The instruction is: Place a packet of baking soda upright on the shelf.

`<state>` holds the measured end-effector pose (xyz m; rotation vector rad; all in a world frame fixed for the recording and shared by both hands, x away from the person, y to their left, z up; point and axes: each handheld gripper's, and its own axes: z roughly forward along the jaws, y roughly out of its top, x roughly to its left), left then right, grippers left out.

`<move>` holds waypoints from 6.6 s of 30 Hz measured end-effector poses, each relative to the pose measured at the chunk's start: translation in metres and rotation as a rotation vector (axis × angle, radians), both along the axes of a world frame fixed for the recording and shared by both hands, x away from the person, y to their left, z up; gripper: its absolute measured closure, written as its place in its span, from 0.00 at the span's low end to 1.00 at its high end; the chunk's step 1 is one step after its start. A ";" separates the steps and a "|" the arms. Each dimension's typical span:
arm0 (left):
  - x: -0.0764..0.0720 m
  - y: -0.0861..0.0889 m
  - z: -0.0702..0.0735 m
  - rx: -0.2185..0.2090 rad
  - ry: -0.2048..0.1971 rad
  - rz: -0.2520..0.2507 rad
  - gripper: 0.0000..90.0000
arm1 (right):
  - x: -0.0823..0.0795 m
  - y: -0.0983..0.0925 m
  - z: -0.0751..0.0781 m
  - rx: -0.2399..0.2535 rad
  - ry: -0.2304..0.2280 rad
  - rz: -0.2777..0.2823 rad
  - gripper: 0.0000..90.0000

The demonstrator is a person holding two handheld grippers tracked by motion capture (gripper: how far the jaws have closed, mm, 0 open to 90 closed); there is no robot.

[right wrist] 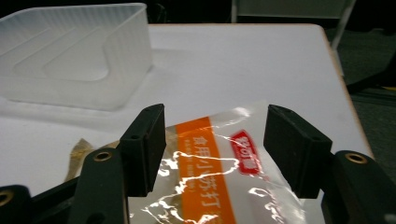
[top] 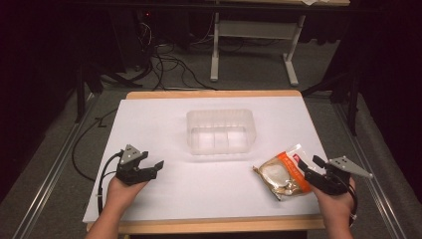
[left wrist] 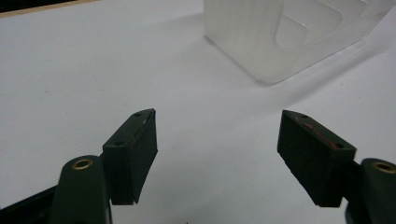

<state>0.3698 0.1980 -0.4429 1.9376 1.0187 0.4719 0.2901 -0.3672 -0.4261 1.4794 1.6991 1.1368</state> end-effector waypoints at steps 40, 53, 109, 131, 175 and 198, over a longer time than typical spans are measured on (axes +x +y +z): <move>0.004 -0.008 -0.008 0.044 0.029 -0.011 0.32 | -0.009 -0.059 -0.045 0.143 0.270 -0.100 0.61; -0.001 -0.011 -0.005 0.049 0.012 -0.026 0.32 | -0.010 -0.056 -0.042 0.154 0.269 -0.073 0.84; -0.001 -0.010 -0.002 0.025 -0.046 -0.036 0.32 | 0.007 0.014 0.096 -0.005 -0.199 0.038 1.00; -0.002 -0.013 -0.002 0.043 -0.042 -0.049 0.32 | -0.039 0.013 0.053 0.066 -0.239 0.075 1.00; -0.003 -0.017 -0.001 0.060 -0.039 -0.088 0.32 | -0.033 0.000 0.025 0.111 -0.153 0.064 0.75; -0.004 -0.017 0.001 0.057 -0.051 -0.085 0.32 | -0.022 0.010 0.010 0.067 -0.090 0.021 0.91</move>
